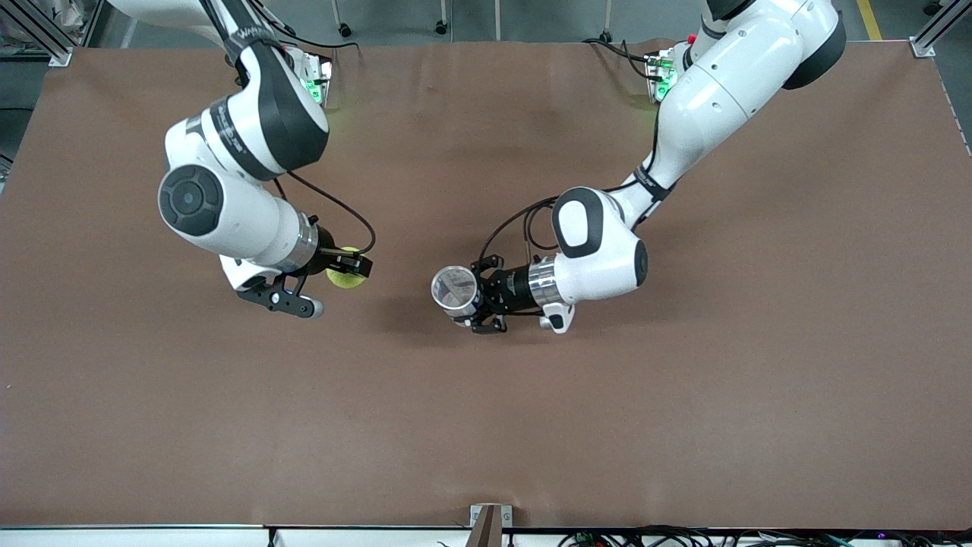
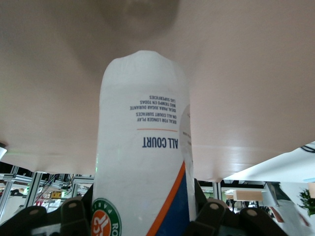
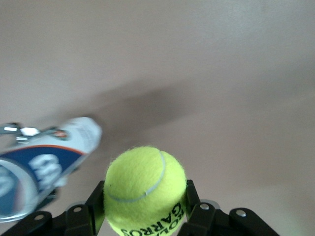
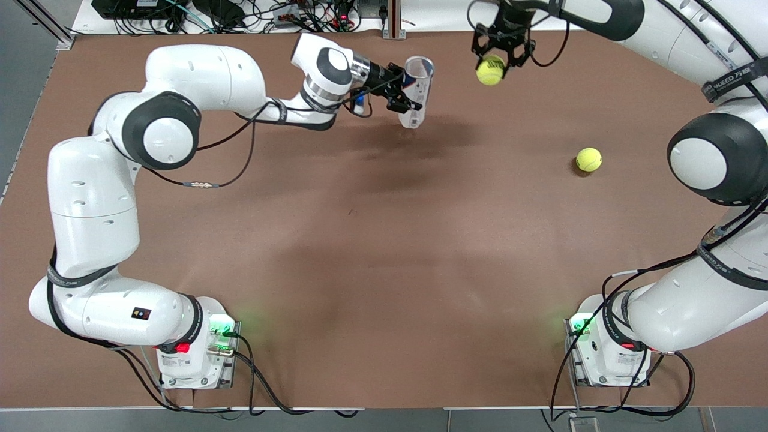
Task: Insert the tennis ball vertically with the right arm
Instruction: 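Move the ball over the can opening with the right gripper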
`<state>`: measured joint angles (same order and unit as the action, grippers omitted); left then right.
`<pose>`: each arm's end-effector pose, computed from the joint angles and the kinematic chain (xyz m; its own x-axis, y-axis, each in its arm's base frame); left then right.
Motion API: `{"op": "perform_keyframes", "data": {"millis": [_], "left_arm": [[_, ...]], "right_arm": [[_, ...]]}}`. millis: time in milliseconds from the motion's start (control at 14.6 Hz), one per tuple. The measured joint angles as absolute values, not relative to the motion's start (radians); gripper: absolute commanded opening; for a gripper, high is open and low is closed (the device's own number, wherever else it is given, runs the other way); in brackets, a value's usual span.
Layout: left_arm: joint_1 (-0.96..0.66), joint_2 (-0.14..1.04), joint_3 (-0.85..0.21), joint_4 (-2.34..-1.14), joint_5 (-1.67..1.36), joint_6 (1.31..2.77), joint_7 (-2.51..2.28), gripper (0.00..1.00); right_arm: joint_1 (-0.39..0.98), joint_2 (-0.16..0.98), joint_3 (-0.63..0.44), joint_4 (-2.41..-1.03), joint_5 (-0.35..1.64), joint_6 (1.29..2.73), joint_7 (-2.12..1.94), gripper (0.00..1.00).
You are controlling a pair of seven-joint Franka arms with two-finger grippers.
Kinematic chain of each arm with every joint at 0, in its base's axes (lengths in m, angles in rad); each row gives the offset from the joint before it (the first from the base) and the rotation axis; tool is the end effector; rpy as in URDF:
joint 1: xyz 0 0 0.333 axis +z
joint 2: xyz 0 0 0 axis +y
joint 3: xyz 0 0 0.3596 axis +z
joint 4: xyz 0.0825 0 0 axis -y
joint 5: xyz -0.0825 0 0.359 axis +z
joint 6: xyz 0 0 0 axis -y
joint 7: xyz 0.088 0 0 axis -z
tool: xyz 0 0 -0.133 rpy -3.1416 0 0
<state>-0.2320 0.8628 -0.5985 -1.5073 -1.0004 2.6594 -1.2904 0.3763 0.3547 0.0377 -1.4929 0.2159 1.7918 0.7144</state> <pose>0.5984 -0.4732 0.2692 -0.0294 0.5236 -0.8514 0.9996 0.0133 -0.0264 0.5882 0.2804 0.4880 0.9245 -0.3307 -0.1895 -0.3568 -0.9257 -0.1253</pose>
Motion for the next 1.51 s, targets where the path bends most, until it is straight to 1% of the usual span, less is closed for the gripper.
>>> {"op": "perform_keyframes", "data": {"millis": [274,480,1096,1439,1508], "left_arm": [[-0.315,0.949,-0.592,-1.430,-1.026,2.689,-1.241,0.71],[-0.393,0.996,-0.556,-1.388,-1.027,2.720,-1.239,0.71],[-0.387,1.000,-0.543,-1.373,-1.030,2.722,-1.240,0.71],[-0.386,1.000,-0.542,-1.366,-1.030,2.722,-1.248,0.71],[-0.386,1.000,-0.542,-1.365,-1.030,2.722,-1.248,0.71]], "right_arm": [[0.429,0.395,0.038,-1.422,0.221,1.794,0.829,0.40],[0.468,0.438,0.037,-1.391,0.221,1.804,0.883,0.40],[0.483,0.486,0.028,-1.381,0.216,1.803,0.885,0.40],[0.509,0.511,0.028,-1.381,0.215,1.852,0.885,0.40],[0.509,0.511,0.028,-1.381,0.215,1.853,0.885,0.42]]}}
